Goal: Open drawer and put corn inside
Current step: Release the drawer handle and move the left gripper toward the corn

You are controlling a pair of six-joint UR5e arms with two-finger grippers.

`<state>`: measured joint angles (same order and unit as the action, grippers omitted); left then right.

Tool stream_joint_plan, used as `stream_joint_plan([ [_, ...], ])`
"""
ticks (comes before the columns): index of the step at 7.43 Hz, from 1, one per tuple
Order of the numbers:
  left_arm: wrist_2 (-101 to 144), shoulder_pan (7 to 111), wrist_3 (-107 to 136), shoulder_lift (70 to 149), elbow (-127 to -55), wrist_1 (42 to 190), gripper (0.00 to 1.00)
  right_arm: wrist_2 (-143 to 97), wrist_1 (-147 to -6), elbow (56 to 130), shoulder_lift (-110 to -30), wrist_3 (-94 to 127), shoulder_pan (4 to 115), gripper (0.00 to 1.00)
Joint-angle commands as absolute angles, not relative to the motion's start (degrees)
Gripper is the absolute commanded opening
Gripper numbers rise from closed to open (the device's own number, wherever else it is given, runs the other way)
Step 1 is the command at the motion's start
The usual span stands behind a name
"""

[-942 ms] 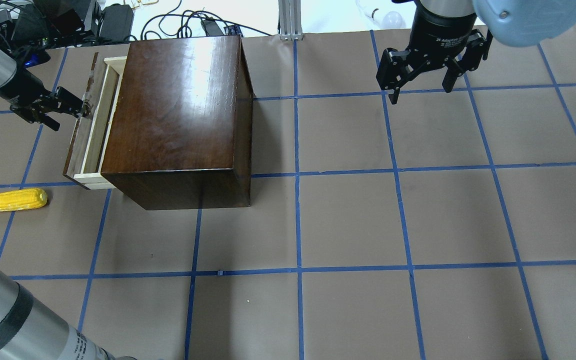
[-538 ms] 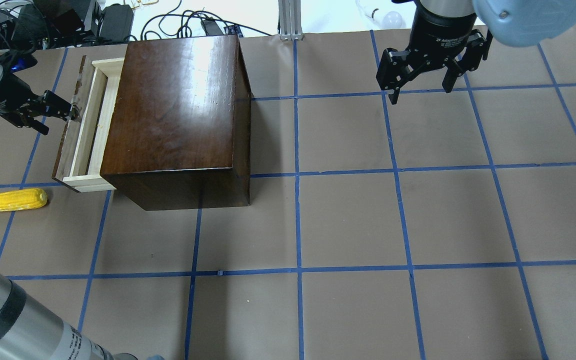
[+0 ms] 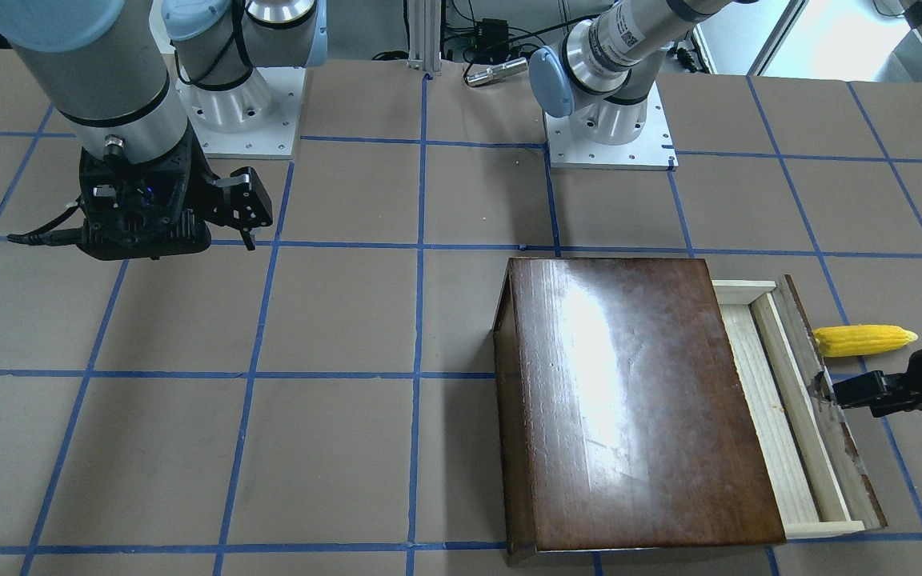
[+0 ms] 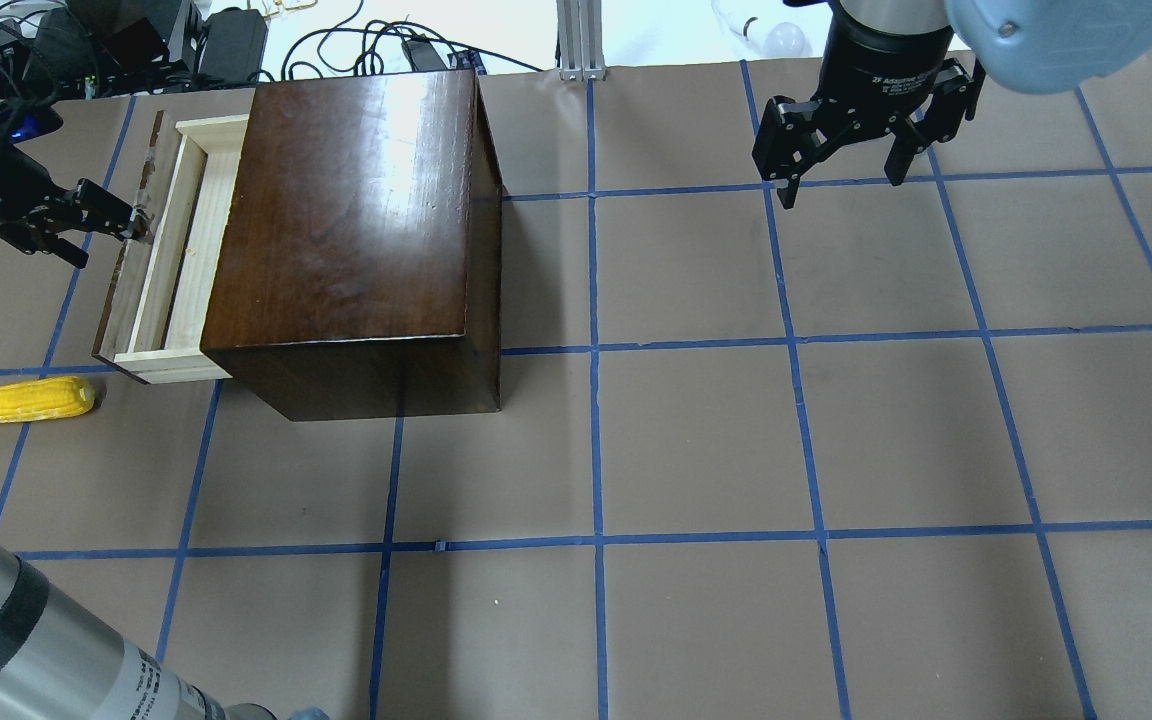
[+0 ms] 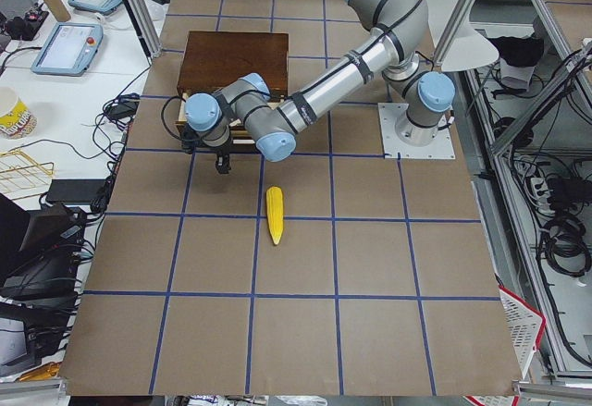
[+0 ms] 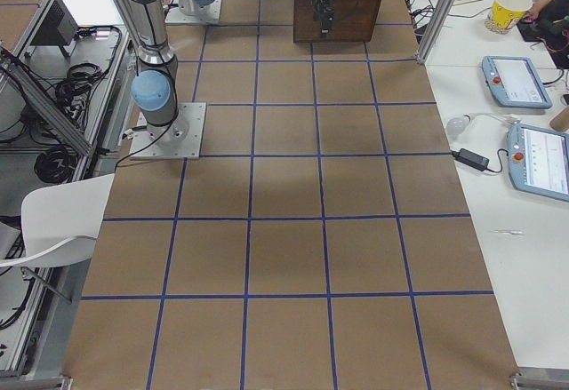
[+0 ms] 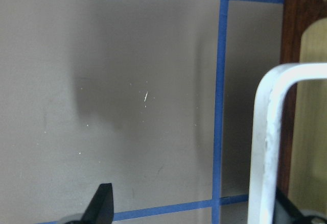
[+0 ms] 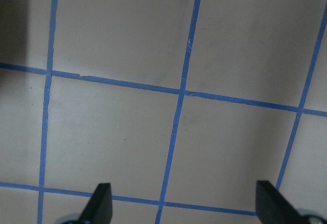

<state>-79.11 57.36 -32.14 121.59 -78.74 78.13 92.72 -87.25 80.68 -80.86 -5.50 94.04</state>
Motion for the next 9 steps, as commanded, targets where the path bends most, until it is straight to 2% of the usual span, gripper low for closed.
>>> stream_joint_plan([
  [1, -79.1, 57.04, -32.69, 121.73, -78.4, 78.13, 1.0, 92.72, -87.28, 80.68, -80.86, -5.45, 94.04, 1.0],
  [5, -79.19, 56.51, -32.7, 120.68, -78.31, 78.92, 1.0, 92.72, -87.28, 80.68, -80.86, -5.45, 94.04, 1.0],
  [9, -86.21, 56.6, -41.21, 114.45, -78.75, 83.38, 1.0, 92.72, -87.28, 80.68, -80.86, -5.45, 94.04, 1.0],
])
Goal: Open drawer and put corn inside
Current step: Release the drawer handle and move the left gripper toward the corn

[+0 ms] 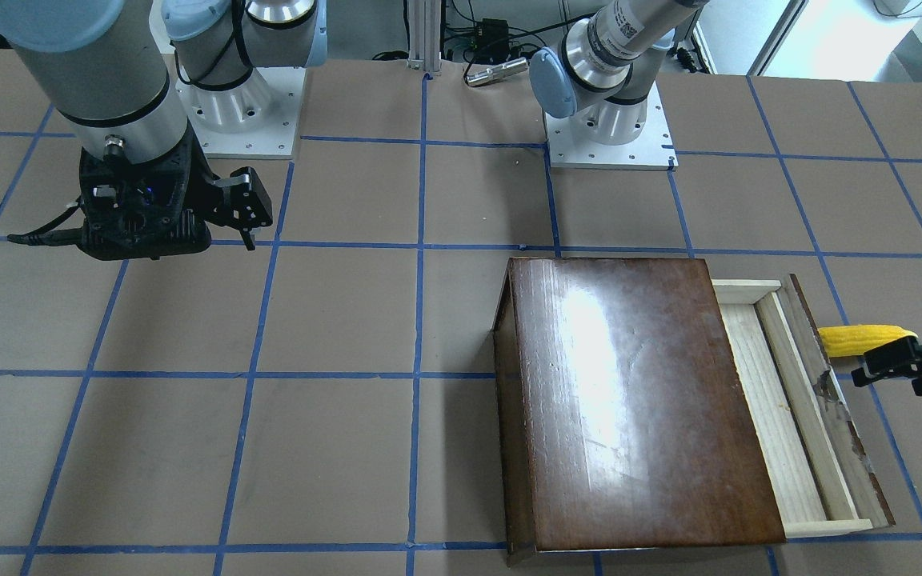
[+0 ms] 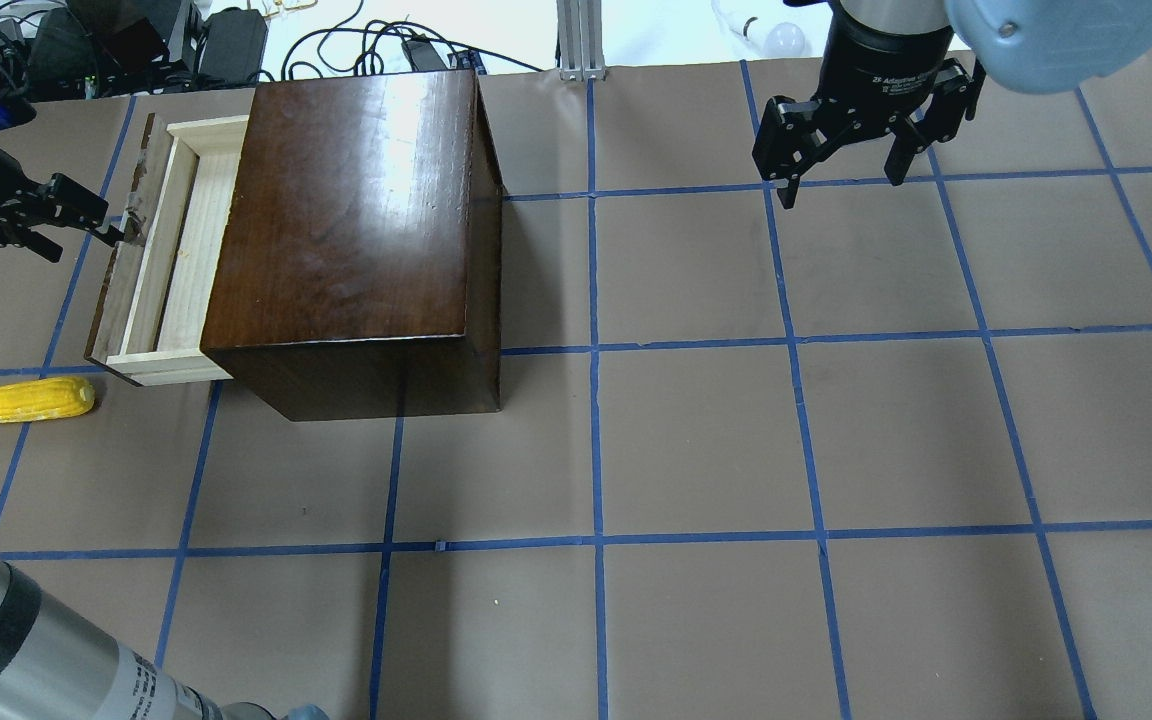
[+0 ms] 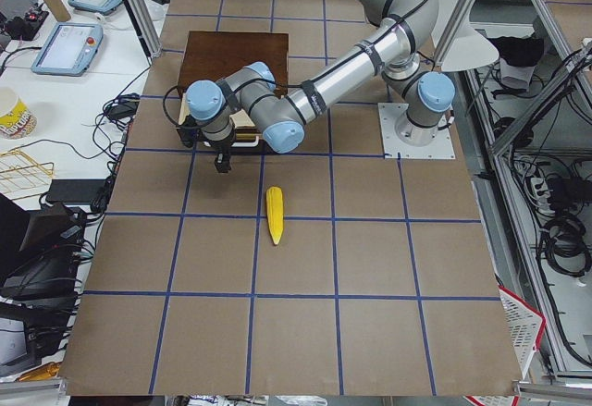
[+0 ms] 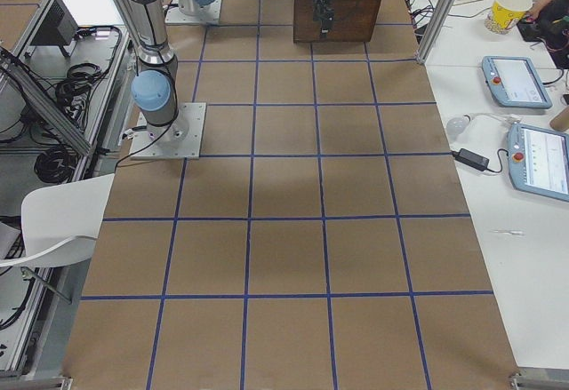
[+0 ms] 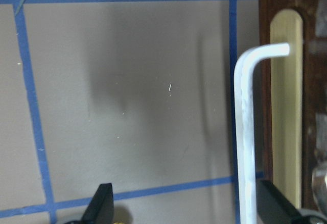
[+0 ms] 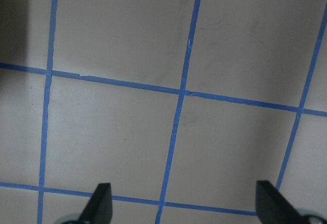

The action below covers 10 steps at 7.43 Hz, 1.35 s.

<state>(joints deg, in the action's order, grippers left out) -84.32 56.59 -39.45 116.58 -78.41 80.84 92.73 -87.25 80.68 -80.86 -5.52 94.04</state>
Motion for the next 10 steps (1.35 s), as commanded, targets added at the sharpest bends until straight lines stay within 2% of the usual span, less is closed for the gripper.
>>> stream_joint_plan([
  [1, -87.53, 56.6, -46.09, 112.52, -79.19, 85.32, 1.0, 92.72, -87.19, 80.68, -80.86, -5.54, 94.04, 1.0],
  [3, -92.45, 54.07, -52.19, 110.84, -80.85, 85.34, 1.0, 92.72, -87.19, 80.68, -80.86, -5.54, 94.04, 1.0],
  [10, -93.78, 46.41, -98.83, 110.48, -88.66, 81.14, 1.0, 92.72, -87.19, 80.68, -80.86, -5.45, 94.04, 1.0],
])
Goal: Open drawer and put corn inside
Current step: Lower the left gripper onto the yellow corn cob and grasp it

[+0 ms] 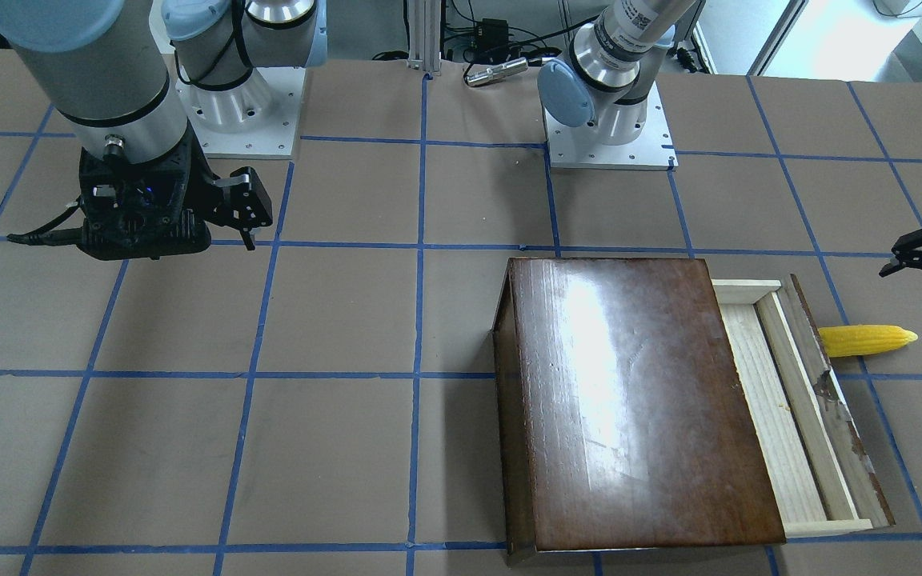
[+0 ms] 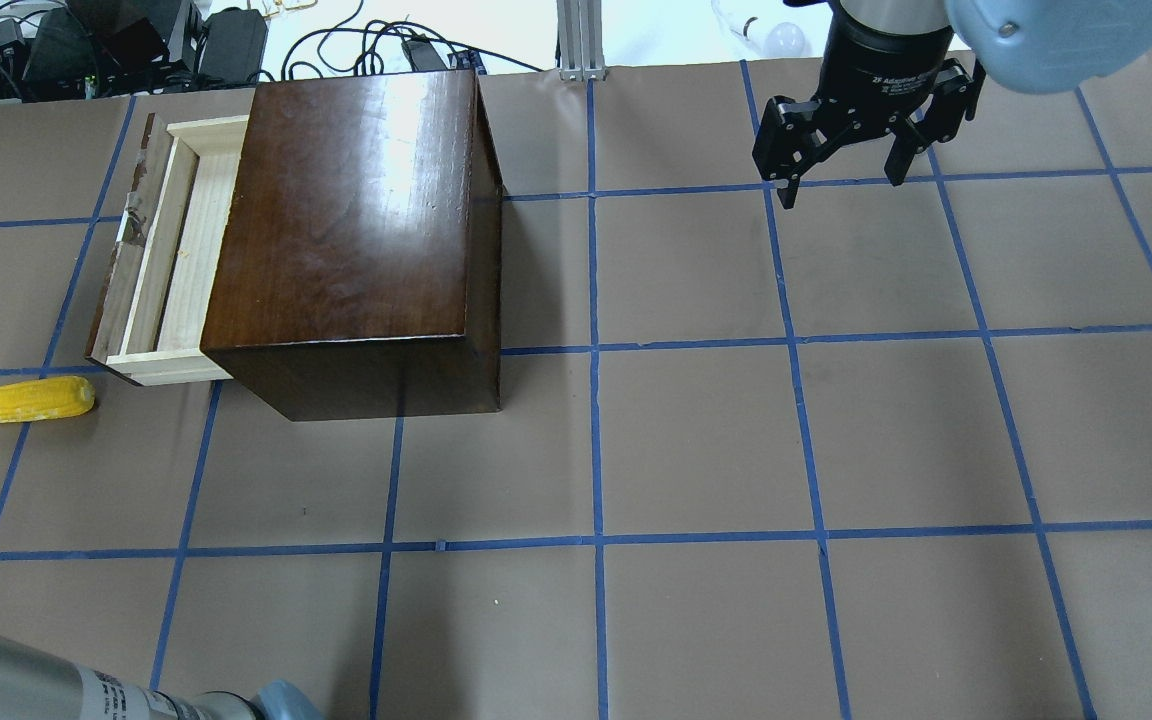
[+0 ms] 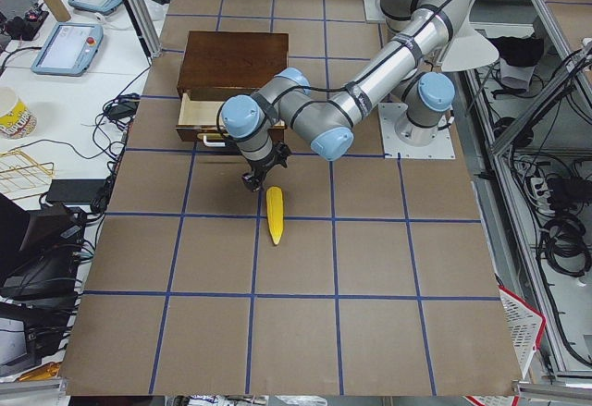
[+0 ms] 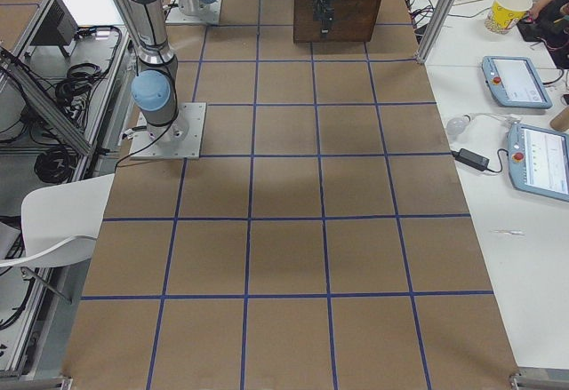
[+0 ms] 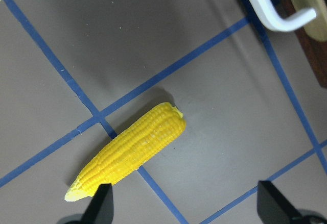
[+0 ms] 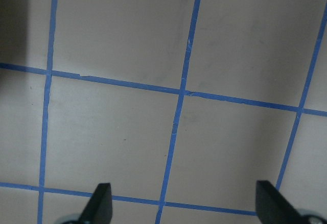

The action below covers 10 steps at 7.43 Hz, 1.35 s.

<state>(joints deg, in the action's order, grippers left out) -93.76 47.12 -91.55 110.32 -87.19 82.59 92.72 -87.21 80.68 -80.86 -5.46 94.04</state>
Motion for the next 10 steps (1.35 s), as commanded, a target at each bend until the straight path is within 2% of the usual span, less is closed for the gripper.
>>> stream_joint_plan([
  [1, -93.78, 45.54, -103.14, 110.39, -91.81, 74.77, 1.0, 92.72, -87.27, 80.68, -80.86, -5.45, 94.04, 1.0],
  [3, -93.78, 45.35, -111.23, 110.74, -100.33, 56.52, 1.0, 92.72, -87.19, 80.68, -80.86, -5.54, 94.04, 1.0],
  [4, -93.52, 45.35, -113.79, 111.09, -102.89, 53.12, 1.0, 92.72, -87.19, 80.68, -80.86, -5.54, 94.04, 1.0],
  [7, -93.16, 45.26, -125.73, 112.32, -103.45, 53.0, 1.0, 92.72, -87.27, 80.68, -80.86, -5.45, 94.04, 1.0],
  [10, -92.73, 45.18, -127.53, 114.51, -103.36, 52.91, 1.0, 92.72, -87.19, 80.68, -80.86, -5.45, 94.04, 1.0],
])
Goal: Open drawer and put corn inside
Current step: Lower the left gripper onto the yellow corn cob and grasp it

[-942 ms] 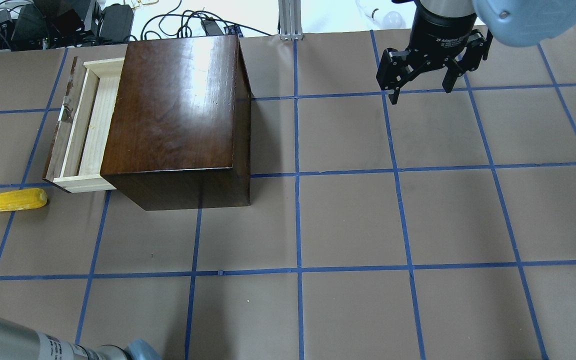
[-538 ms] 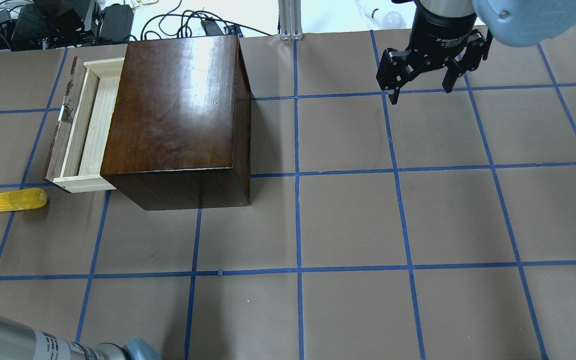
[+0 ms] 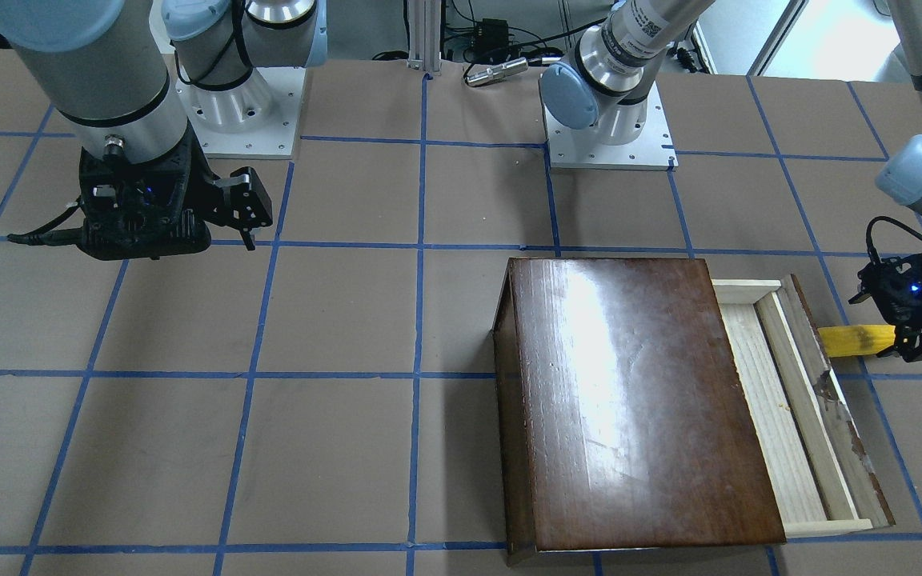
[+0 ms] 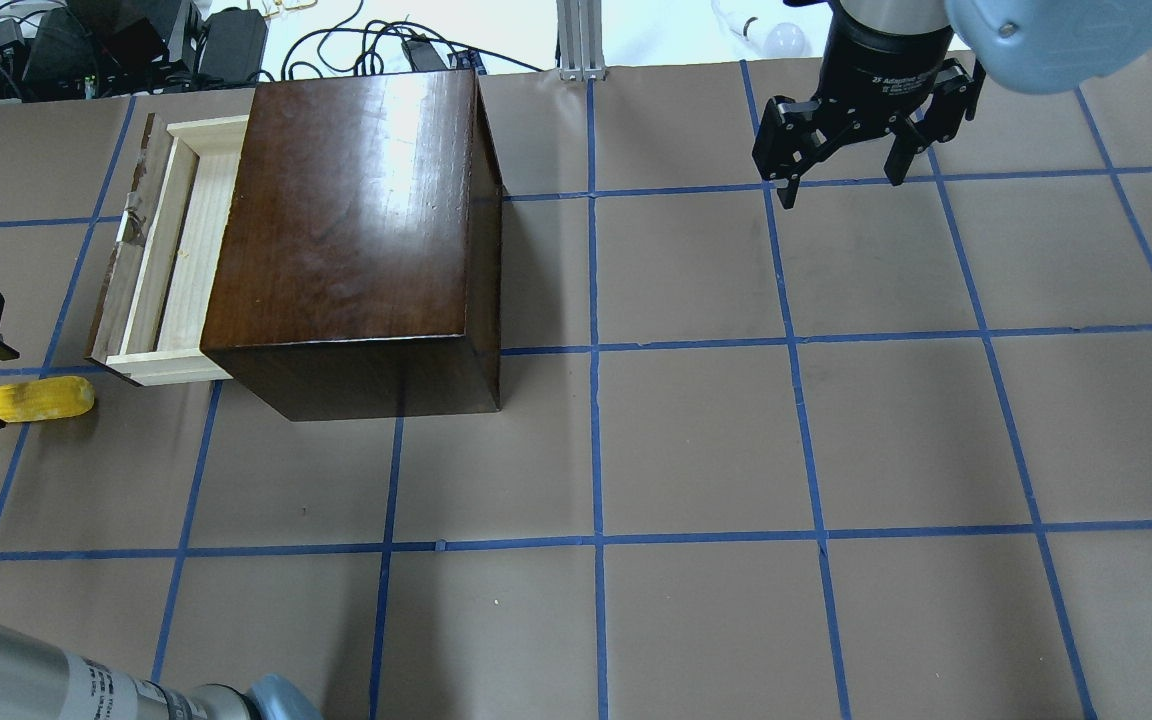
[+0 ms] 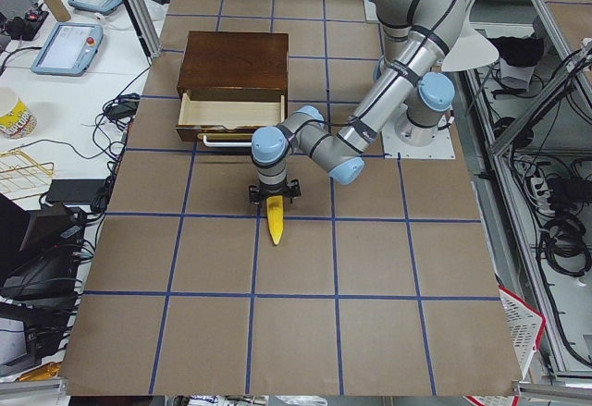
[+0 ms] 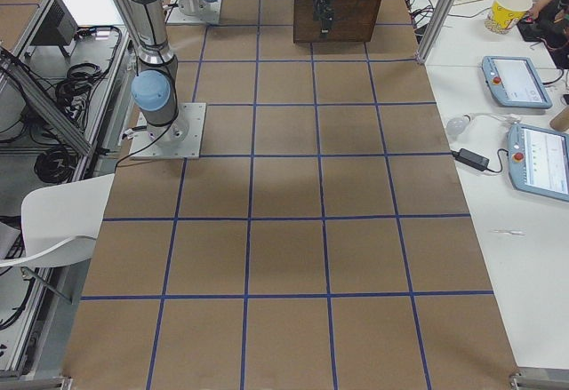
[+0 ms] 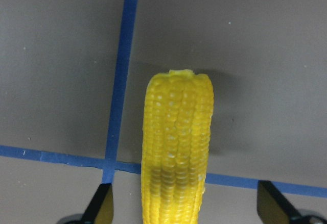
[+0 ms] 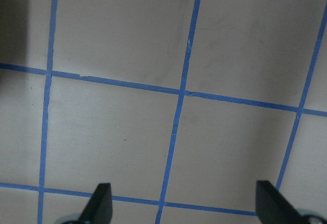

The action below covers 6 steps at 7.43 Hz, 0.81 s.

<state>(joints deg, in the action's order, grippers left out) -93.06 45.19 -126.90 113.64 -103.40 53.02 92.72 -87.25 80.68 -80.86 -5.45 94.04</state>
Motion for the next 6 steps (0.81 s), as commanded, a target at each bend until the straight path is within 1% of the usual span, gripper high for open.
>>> stream_joint_plan([
  [1, -92.81, 45.18, -128.75, 115.3, -103.27, 52.82, 1.0, 92.72, -87.27, 80.68, -80.86, -5.54, 94.04, 1.0],
  [5, -92.9, 45.18, -129.64, 116.19, -103.36, 52.73, 0.96, 92.72, -87.27, 80.68, -80.86, -5.45, 94.04, 1.0],
  [6, -92.73, 45.18, -129.64, 116.45, -103.53, 52.73, 0.91, 92.72, -87.28, 80.68, -80.86, -5.45, 94.04, 1.0],
])
